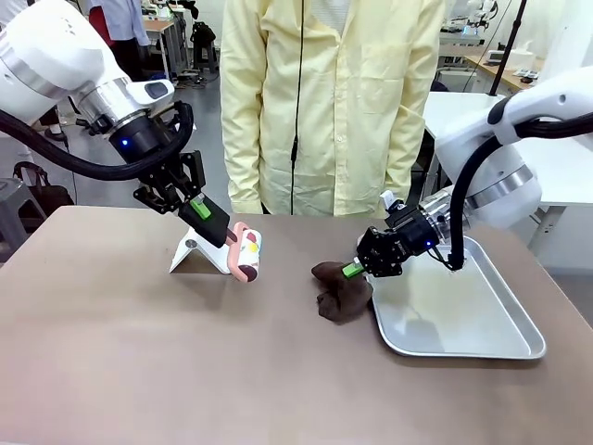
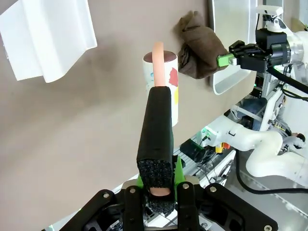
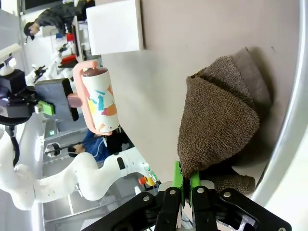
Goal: Clean the surface of the table.
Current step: Return the Lint Roller and towel to their original positions.
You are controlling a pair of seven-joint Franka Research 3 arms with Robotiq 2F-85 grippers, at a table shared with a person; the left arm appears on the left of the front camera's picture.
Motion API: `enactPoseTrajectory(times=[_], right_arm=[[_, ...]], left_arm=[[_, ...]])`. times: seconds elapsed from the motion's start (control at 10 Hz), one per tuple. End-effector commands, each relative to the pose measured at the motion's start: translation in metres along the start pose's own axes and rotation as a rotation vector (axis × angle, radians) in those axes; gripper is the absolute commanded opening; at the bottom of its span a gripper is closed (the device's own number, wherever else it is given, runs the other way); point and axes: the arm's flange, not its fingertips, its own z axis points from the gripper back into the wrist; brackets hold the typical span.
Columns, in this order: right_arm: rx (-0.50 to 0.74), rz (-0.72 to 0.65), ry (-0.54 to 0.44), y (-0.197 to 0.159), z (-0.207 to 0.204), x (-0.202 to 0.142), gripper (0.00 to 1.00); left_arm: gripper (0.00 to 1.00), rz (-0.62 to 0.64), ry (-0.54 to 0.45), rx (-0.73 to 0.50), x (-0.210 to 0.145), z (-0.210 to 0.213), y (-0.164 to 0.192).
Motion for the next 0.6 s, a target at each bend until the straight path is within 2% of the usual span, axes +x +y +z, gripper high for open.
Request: enactPoseTrajectory(times=[0.0,0.5], right_arm=[[-0.080,0.010,-0.012,0.023,-0.010,0.012,0.06],[-0.233,-0.154,-0.167,0.054,-0.041,0.023,0.06]], left_arm=[[0.22,0.005,-0.015,0.054,0.009,0.000,0.001],[0.22,0.012,-0.060,0.081,0.041,0.014,0.011]])
